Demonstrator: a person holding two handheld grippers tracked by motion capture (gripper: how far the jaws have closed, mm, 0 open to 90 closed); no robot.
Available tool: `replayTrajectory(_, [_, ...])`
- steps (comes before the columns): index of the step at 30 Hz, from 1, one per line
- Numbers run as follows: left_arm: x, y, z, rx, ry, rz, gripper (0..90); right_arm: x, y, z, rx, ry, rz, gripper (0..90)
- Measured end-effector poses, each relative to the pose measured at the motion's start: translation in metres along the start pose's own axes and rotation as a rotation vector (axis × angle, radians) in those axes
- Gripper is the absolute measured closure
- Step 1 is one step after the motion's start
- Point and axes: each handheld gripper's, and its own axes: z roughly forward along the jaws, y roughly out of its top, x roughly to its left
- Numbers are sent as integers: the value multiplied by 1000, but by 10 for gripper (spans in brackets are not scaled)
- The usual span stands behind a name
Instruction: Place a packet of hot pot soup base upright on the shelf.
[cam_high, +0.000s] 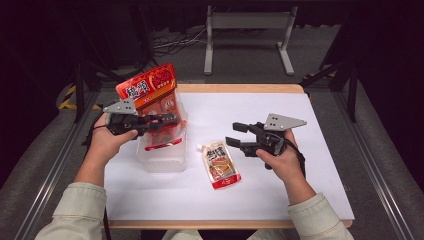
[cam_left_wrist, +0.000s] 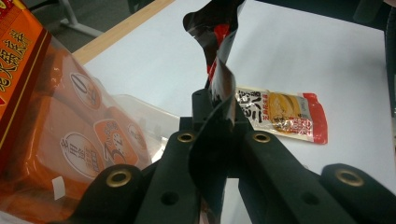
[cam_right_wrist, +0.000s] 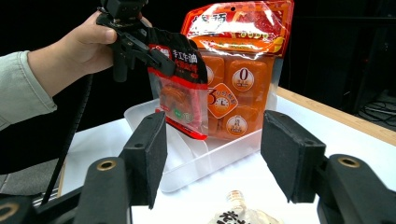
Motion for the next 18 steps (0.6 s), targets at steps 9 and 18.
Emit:
replayTrajectory(9, [3, -4, 3, 8, -8, -2, 873, 0, -1, 1, 5, 1, 3, 417])
replayTrajectory(18, [5, -1, -3, 54, -17, 27, 892, -1, -2, 1, 7, 1, 5, 412])
